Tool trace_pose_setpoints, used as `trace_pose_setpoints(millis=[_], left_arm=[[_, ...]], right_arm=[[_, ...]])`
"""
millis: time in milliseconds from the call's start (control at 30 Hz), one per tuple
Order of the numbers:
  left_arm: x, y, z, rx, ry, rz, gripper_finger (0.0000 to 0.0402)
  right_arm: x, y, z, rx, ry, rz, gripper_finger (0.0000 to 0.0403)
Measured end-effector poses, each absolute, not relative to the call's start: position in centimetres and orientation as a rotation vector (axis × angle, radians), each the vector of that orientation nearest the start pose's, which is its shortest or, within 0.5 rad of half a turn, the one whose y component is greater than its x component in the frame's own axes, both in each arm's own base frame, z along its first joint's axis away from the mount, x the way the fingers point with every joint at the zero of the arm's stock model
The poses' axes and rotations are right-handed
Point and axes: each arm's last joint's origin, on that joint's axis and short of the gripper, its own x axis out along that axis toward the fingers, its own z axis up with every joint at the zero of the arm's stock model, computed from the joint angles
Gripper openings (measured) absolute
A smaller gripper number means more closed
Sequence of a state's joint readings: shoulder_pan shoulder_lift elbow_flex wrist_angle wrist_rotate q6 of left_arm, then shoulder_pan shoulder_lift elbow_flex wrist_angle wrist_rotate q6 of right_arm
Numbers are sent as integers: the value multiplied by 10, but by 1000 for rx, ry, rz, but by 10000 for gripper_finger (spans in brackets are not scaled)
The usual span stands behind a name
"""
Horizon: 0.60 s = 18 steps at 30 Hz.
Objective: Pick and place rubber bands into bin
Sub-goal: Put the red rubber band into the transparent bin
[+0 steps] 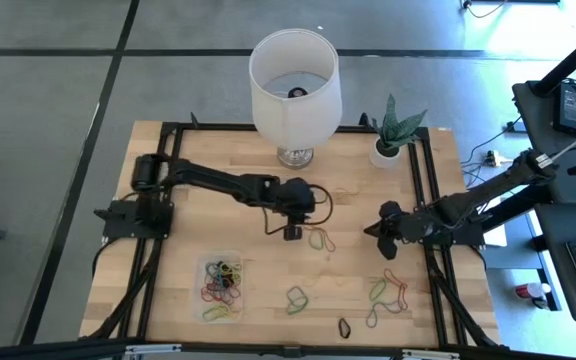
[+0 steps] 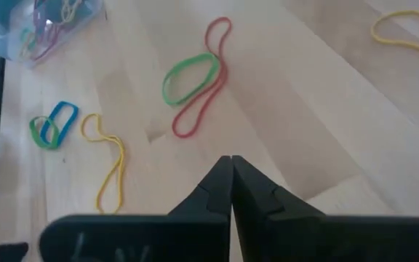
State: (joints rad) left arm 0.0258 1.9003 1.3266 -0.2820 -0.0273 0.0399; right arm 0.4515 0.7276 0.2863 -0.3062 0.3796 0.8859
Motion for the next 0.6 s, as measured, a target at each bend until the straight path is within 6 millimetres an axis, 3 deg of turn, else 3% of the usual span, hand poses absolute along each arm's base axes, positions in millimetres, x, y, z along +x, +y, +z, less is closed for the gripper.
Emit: trace_pose_setpoints(millis=[267,600], left_arm=[[442,26,172,-9,1029,28,118],[448,14,139,76,1168,-104,101]], right_arm=[[127,50,160,539,659,-233,9],[129,50,160,524,656,-226,9]])
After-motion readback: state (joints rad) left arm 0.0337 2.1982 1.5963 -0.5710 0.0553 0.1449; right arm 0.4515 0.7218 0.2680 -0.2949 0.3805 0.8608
